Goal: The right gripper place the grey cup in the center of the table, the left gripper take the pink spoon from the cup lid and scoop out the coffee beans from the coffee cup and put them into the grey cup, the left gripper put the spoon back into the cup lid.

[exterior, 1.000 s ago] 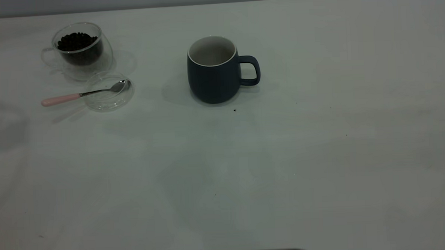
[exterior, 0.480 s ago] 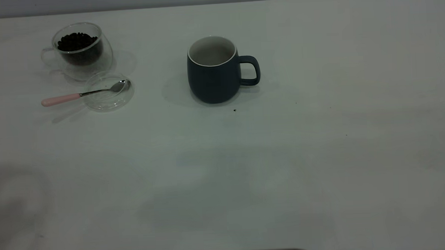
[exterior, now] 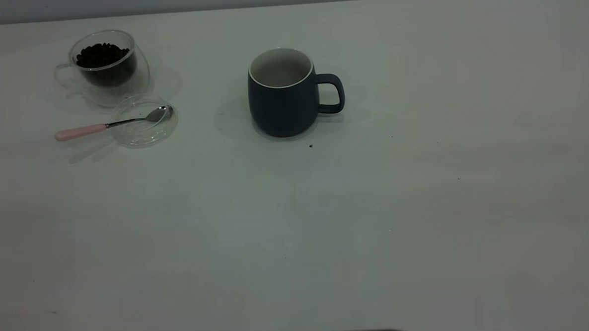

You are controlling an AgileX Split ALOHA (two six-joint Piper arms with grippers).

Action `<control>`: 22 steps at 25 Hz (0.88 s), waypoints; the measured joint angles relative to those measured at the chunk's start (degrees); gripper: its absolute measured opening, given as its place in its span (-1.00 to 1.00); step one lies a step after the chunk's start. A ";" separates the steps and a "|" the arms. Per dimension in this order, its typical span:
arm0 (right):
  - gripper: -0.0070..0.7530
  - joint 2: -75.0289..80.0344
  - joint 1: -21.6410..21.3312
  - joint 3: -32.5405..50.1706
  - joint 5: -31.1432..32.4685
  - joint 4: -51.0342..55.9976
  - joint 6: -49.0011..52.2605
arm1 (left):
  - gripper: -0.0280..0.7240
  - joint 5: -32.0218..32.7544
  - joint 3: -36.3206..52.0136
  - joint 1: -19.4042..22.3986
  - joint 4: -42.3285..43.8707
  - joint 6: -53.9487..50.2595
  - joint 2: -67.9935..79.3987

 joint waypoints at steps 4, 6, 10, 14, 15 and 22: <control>0.57 0.00 0.00 0.00 0.00 0.00 0.00 | 0.62 -1.61 2.96 0.00 0.00 -0.11 -11.04; 0.57 0.00 0.00 0.00 0.00 0.00 0.00 | 0.62 -1.75 2.96 0.00 0.00 -0.48 -15.77; 0.57 0.00 0.00 0.00 0.00 0.00 0.00 | 0.62 -1.81 2.96 0.00 0.00 -0.58 -23.48; 0.57 0.00 0.00 0.00 0.00 0.00 0.00 | 0.62 -1.40 2.96 0.00 0.00 -0.58 -28.60; 0.57 0.00 0.00 0.00 0.00 0.00 0.00 | 0.62 -1.32 2.96 0.00 0.00 -0.58 -28.66; 0.57 0.00 0.00 0.00 0.00 0.00 0.00 | 0.62 -1.33 2.96 0.00 0.00 -0.84 -28.66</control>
